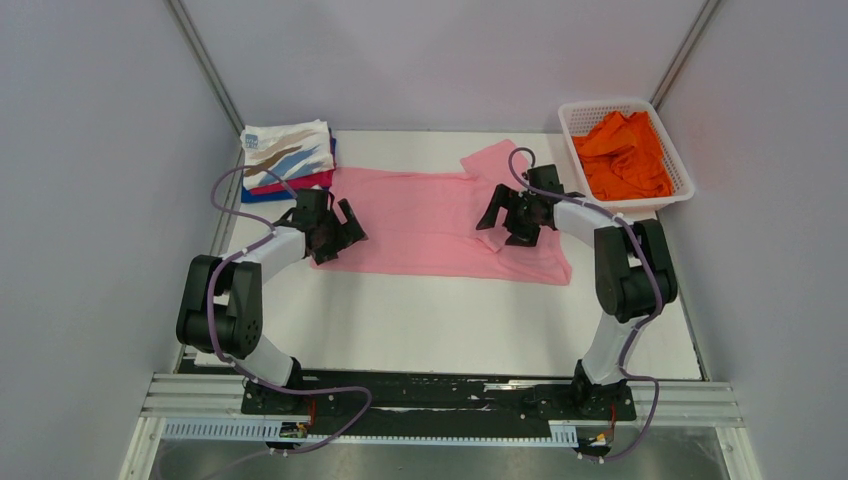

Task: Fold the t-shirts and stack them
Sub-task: Fold the flattened tshirt in 1/3 of the way

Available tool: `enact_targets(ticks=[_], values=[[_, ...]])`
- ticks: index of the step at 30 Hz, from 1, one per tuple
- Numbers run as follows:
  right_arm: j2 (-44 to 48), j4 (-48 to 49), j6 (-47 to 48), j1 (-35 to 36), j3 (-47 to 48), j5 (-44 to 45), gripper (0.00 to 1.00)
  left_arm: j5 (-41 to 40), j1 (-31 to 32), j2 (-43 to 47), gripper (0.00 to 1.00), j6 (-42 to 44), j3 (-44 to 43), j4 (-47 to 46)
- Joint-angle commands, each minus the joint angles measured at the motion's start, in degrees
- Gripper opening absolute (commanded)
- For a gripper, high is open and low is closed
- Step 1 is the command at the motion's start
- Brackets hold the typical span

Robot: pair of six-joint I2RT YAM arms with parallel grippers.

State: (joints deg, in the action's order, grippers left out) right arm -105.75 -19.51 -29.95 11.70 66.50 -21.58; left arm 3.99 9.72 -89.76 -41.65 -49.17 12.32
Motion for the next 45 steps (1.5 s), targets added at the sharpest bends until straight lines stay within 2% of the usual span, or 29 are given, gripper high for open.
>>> enact_targets(ticks=[1,5,14,22,27,31,38,45], values=[[0.7,2.1,-1.3,0.7,1.1,2.7,1.0,-1.3,-0.1,1.2,1.0,0.8,0.3,-1.2],[1.3,2.6,-1.9,0.7,0.2,4.0,1.0,-1.3,-0.1,1.0,1.0,0.7,0.1,-1.5],[-2.2,13.5,-5.2,2.2,3.2,1.6,1.0,-1.2,-0.1,0.4,1.0,0.7,-0.1,-1.4],[-11.0,17.3,-5.9,2.2,14.4,2.8,1.0,-0.9,-0.1,0.5,1.0,0.8,-0.2,-1.2],[-9.2,16.2,-2.5,2.2,18.3,4.2,1.0,-2.1,-0.1,2.0,1.0,1.0,0.0,-0.4],[-2.5,13.5,0.8,2.2,14.4,7.8,1.0,-2.0,-0.1,2.8,1.0,0.8,0.1,-0.4],[9.5,7.0,-2.0,2.0,-4.6,15.9,1.0,0.1,0.0,2.1,1.0,0.2,0.2,-2.7],[11.8,0.8,-7.0,-1.4,-14.0,19.9,1.0,1.0,0.0,-1.1,1.0,-0.7,1.6,-3.4]])
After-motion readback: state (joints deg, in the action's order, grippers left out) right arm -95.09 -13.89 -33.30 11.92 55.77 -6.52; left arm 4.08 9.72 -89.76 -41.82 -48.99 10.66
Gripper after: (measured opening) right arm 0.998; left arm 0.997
